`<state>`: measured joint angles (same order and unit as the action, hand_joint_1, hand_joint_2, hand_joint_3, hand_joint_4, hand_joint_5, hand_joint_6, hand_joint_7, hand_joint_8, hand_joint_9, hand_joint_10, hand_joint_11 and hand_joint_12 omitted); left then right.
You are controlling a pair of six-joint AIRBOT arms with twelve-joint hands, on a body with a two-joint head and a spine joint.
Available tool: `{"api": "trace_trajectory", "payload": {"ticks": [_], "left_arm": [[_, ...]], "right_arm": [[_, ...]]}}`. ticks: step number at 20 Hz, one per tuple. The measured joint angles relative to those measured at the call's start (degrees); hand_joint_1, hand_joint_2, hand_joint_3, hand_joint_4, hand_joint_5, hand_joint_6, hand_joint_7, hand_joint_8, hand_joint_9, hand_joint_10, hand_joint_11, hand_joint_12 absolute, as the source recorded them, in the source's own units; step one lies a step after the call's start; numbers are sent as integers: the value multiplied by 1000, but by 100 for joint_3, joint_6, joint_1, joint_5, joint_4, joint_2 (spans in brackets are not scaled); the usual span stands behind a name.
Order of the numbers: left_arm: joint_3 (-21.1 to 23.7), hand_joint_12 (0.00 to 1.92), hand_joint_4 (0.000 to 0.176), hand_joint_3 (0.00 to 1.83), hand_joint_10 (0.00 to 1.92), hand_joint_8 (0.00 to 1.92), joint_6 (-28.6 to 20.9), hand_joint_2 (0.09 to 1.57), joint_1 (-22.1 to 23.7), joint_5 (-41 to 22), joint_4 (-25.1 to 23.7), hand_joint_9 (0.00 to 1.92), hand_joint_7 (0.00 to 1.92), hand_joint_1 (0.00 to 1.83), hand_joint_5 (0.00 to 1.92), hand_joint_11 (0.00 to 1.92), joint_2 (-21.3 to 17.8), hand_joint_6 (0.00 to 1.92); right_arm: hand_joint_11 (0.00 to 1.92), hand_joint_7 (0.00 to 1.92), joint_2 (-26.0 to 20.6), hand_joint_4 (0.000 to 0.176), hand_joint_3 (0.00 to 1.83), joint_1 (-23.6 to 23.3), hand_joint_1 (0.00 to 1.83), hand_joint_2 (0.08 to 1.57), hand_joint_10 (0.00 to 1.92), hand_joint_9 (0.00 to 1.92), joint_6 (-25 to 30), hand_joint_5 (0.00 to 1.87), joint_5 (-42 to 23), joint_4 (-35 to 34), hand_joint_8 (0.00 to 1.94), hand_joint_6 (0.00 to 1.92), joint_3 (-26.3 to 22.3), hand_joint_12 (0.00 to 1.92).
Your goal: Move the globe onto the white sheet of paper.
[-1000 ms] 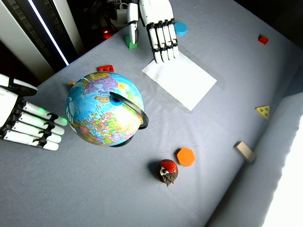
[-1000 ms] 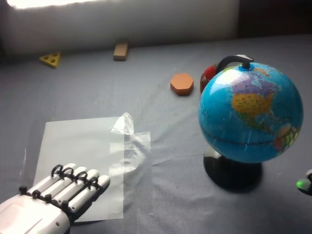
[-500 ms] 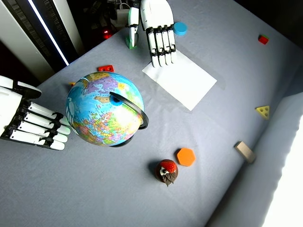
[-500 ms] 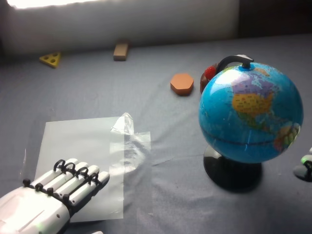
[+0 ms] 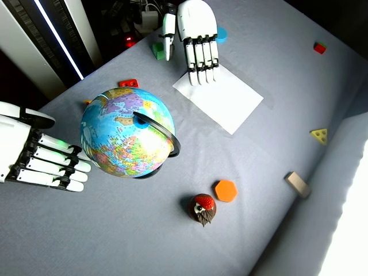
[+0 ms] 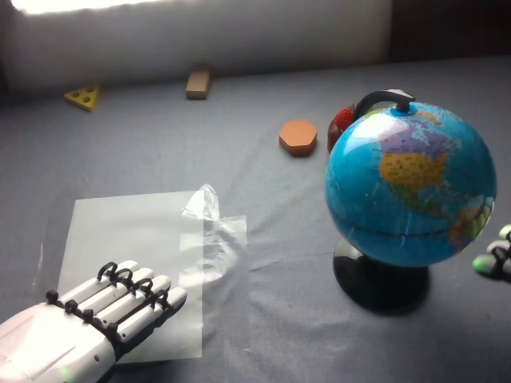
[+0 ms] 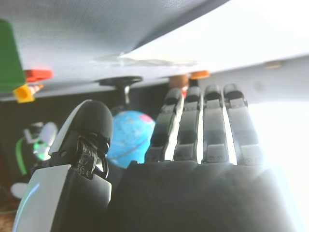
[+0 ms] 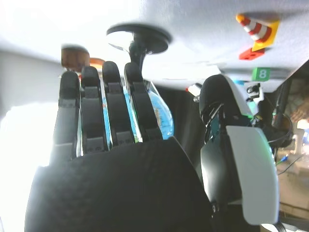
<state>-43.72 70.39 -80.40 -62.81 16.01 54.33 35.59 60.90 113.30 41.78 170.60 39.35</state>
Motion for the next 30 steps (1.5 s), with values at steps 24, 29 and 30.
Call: {"api": "trace_trajectory", "payload": {"ticks": [24, 29, 30], "left_arm": [[-61, 0, 0, 1, 0, 0, 120, 1383, 166, 59, 546, 0, 0, 0, 11, 0, 85, 4], [-48, 0, 0, 1, 0, 0, 184, 1383, 166, 17, 667, 0, 0, 0, 0, 0, 92, 0], [-24, 0, 0, 1, 0, 0, 195, 1383, 166, 20, 717, 0, 0, 0, 0, 0, 92, 0]], "right_arm": [[0, 245, 442, 0, 1, -2133, 33, 1248, 10, 201, -4251, 230, -3318, -3307, 6, 1, 654, 365], [0, 247, 660, 0, 1, -2824, 25, 1250, 7, 204, -6743, 234, -4887, -5473, 2, 2, 1051, 336], [0, 247, 693, 0, 1, -2861, 24, 1250, 7, 204, -7232, 233, -5141, -5860, 2, 1, 1152, 332]]}}
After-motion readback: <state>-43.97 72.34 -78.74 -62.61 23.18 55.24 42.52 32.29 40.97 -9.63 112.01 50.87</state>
